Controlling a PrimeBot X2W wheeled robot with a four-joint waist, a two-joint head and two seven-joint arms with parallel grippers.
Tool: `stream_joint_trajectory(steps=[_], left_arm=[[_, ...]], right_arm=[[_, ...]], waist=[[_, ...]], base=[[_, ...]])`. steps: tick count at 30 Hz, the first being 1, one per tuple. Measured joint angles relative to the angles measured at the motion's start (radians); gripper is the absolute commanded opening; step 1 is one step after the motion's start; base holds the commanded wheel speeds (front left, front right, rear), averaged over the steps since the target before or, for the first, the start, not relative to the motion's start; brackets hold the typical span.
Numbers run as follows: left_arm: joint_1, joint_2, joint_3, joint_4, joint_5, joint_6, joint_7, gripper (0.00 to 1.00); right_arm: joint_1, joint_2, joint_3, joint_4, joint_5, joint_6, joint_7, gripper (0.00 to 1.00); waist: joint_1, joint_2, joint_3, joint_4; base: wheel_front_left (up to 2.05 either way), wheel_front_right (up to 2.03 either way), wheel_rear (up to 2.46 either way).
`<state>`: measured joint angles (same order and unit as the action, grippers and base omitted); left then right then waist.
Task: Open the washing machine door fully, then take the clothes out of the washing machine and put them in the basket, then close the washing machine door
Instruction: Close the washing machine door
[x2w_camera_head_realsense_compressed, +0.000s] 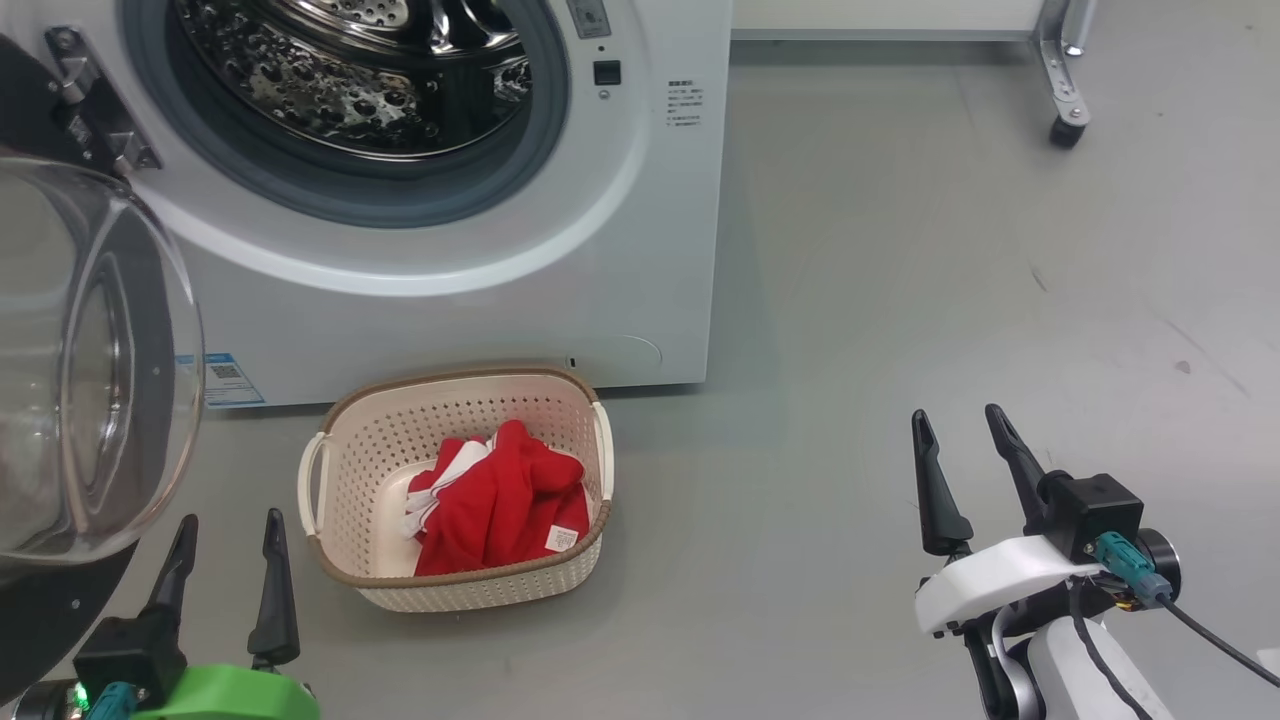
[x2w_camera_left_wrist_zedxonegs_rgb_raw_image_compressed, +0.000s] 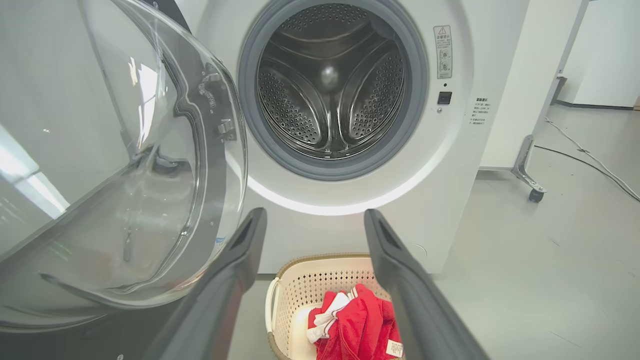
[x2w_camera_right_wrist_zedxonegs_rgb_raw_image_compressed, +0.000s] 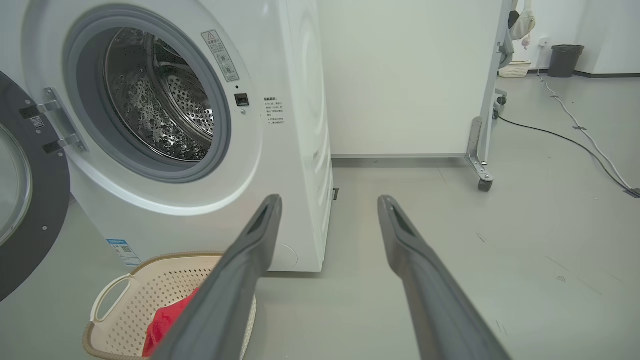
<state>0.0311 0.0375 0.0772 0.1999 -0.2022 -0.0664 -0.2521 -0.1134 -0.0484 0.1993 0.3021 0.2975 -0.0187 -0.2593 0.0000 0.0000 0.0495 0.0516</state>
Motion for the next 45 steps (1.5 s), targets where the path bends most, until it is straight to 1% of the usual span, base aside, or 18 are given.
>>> stream_joint_trajectory(steps=[3, 4, 15, 21, 28, 31, 32, 38, 42, 45], left_arm=[[0.0, 0.0, 0.0, 0.012, -0.007, 0.004, 0.0, 1.0], [0.0, 0.0, 0.0, 0.017, -0.009, 0.009, 0.0, 1.0], [0.015, 0.0, 0.014, 0.02, -0.037, 0.044, 0.0, 1.0], [0.026, 0.0, 0.013, 0.026, -0.057, 0.05, 0.0, 1.0], [0.026, 0.0, -0.017, 0.043, -0.059, 0.052, 0.0, 1.0], [0.026, 0.0, -0.011, 0.046, -0.06, 0.055, 0.0, 1.0], [0.026, 0.0, -0.002, 0.045, -0.061, 0.063, 0.0, 1.0], [0.029, 0.0, 0.023, 0.036, -0.079, 0.078, 0.0, 1.0], [0.03, 0.0, 0.029, 0.03, -0.088, 0.082, 0.0, 1.0], [0.033, 0.0, 0.038, 0.025, -0.089, 0.093, 0.0, 1.0]], right_arm=[[0.001, 0.0, 0.003, 0.002, -0.001, 0.008, 0.0, 1.0], [0.001, 0.0, 0.005, 0.003, -0.002, 0.009, 0.0, 1.0], [0.001, 0.0, 0.053, 0.023, -0.009, 0.035, 0.0, 1.0], [-0.002, 0.0, 0.07, 0.033, -0.01, 0.038, 0.0, 1.0], [-0.003, -0.001, 0.08, 0.04, -0.019, 0.039, 0.0, 1.0], [-0.009, -0.001, 0.111, 0.048, -0.029, 0.049, 0.0, 1.0], [-0.014, -0.001, 0.125, 0.051, -0.029, 0.053, 0.0, 1.0], [-0.046, -0.001, 0.17, 0.063, -0.029, 0.062, 0.0, 1.0], [-0.051, -0.001, 0.186, 0.07, -0.029, 0.062, 0.0, 1.0], [-0.064, -0.002, 0.201, 0.081, -0.029, 0.069, 0.0, 1.0]], waist=[[0.0, 0.0, -0.003, 0.029], [0.0, 0.0, -0.005, 0.05], [0.0, 0.0, -0.004, 0.188], [0.0, 0.0, 0.001, 0.268], [0.0, 0.0, 0.003, 0.363], [0.0, 0.0, 0.003, 0.402], [0.0, 0.0, 0.003, 0.413], [0.0, 0.0, 0.008, 0.459], [0.0, 0.0, 0.015, 0.468], [0.0, 0.0, 0.019, 0.474]], base=[[0.0, 0.0, 0.0], [0.0, 0.0, 0.0], [0.0, 0.0, 0.0], [0.0, 0.0, 0.0], [0.0, 0.0, 0.0], [0.0, 0.0, 0.0], [0.0, 0.0, 0.0], [0.0, 0.0, 0.0], [0.0, 0.0, 0.0], [0.0, 0.0, 0.0]])
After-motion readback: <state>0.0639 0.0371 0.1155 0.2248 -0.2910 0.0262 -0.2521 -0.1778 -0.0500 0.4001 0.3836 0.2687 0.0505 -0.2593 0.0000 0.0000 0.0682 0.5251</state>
